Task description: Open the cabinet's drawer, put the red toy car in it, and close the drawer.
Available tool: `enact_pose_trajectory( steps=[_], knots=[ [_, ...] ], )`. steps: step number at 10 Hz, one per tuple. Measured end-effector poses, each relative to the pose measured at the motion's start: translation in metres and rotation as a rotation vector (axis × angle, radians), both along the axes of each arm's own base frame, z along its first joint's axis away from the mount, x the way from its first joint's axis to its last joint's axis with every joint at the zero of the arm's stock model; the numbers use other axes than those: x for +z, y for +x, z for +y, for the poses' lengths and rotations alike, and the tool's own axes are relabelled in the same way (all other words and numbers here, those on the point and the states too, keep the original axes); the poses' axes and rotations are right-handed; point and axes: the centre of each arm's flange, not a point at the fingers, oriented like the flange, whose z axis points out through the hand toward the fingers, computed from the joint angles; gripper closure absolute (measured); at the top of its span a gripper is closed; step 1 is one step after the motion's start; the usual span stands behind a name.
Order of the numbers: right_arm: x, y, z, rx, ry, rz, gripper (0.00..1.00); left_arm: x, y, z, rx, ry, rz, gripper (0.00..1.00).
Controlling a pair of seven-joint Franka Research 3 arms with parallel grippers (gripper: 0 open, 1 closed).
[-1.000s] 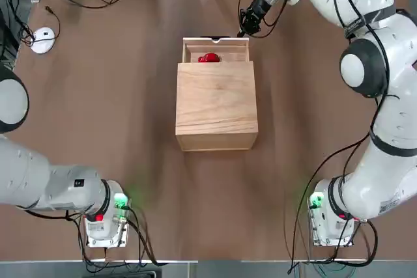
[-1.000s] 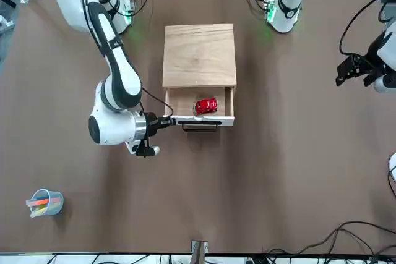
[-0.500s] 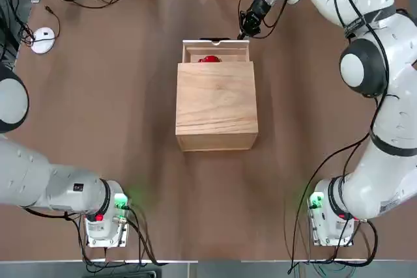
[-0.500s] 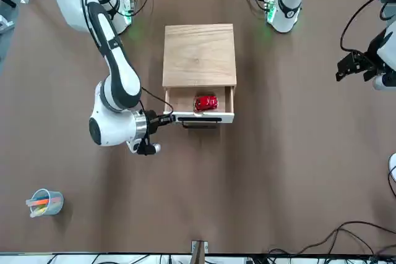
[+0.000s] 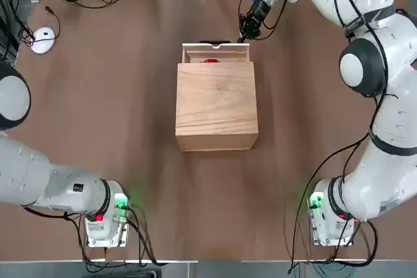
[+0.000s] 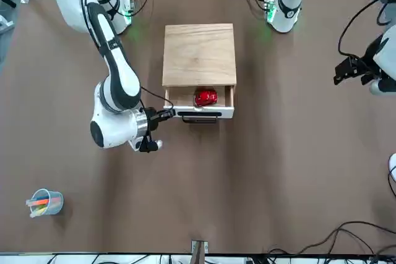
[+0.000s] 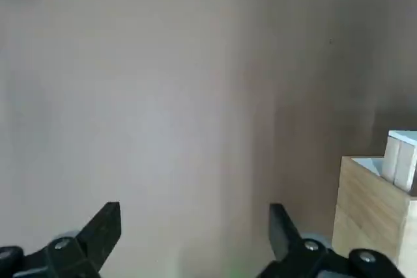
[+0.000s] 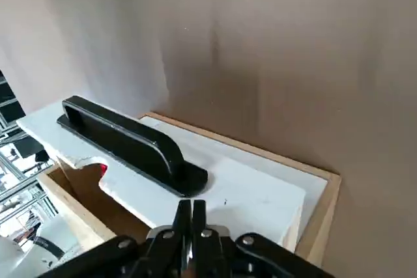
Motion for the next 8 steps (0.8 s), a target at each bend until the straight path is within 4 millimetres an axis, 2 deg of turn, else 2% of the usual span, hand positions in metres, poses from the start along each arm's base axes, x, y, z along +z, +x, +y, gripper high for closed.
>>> enact_pose_trajectory(
  steps=[8],
  knots=[
    [-0.0048, -0.0056, 0.0042, 0.061, -0.018, 0.021, 0.93, -0.0007, 0.0012, 0.0081, 0.015, 0.005, 0.001, 0.0]
  ],
)
